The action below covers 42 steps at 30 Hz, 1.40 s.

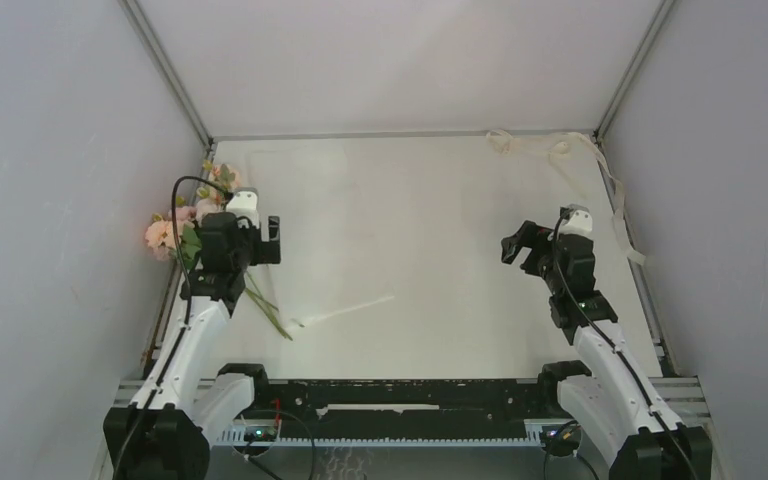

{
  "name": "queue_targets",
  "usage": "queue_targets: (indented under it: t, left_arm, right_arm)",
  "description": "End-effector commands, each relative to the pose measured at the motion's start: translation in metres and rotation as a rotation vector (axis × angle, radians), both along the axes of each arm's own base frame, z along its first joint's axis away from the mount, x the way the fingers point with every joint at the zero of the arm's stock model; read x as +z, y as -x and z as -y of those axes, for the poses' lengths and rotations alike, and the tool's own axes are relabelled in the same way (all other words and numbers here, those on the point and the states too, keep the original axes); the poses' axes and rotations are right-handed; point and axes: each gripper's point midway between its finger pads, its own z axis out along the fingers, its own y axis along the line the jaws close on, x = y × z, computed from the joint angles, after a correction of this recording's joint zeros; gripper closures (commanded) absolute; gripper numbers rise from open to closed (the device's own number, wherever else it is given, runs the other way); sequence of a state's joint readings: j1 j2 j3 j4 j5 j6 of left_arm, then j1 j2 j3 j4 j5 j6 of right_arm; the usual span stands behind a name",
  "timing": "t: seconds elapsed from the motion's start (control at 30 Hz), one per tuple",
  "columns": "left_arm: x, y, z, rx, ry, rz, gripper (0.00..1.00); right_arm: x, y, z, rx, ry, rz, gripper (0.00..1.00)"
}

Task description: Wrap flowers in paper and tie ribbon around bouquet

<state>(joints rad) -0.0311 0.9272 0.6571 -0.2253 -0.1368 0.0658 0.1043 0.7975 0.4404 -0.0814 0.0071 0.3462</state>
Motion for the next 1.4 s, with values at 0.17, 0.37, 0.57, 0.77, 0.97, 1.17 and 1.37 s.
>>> queue_targets:
  t: [0.17,0.37,0.57,0.77,0.97,1.17,1.37]
  left_arm:
    - [0.003,0.072,0.092,-0.809,-0.336,-0.285,0.0]
    - [-0.065,0.113,0.108,-1.017,-0.737,-0.489,0.01]
    - [-0.087,0.093,0.11,-0.949,-0.818,-0.532,0.05]
    - [-0.111,0.097,0.109,-0.967,-0.829,-0.601,0.1]
    - [-0.116,0.117,0.1,-1.027,-0.813,-0.658,0.07]
    - [-0.112,0.091,0.091,-0.903,-0.899,-0.549,0.13]
    - [-0.1,0.072,0.083,-0.795,-0.906,-0.473,0.59]
  right_arm:
    - [0.059,0.0,-0.05,0.265,-0.117,0.216,0.0]
    - [0.063,0.006,-0.086,0.38,-0.091,0.22,0.0]
    - [0.05,0.006,-0.105,0.406,-0.039,0.173,0.0]
    - [0.045,0.005,-0.108,0.412,-0.022,0.159,0.0]
    - [0.045,0.004,-0.105,0.401,-0.004,0.155,0.0]
    - [0.047,0.004,-0.109,0.411,-0.016,0.156,0.0]
    - [0.05,0.006,-0.114,0.426,-0.008,0.151,0.0]
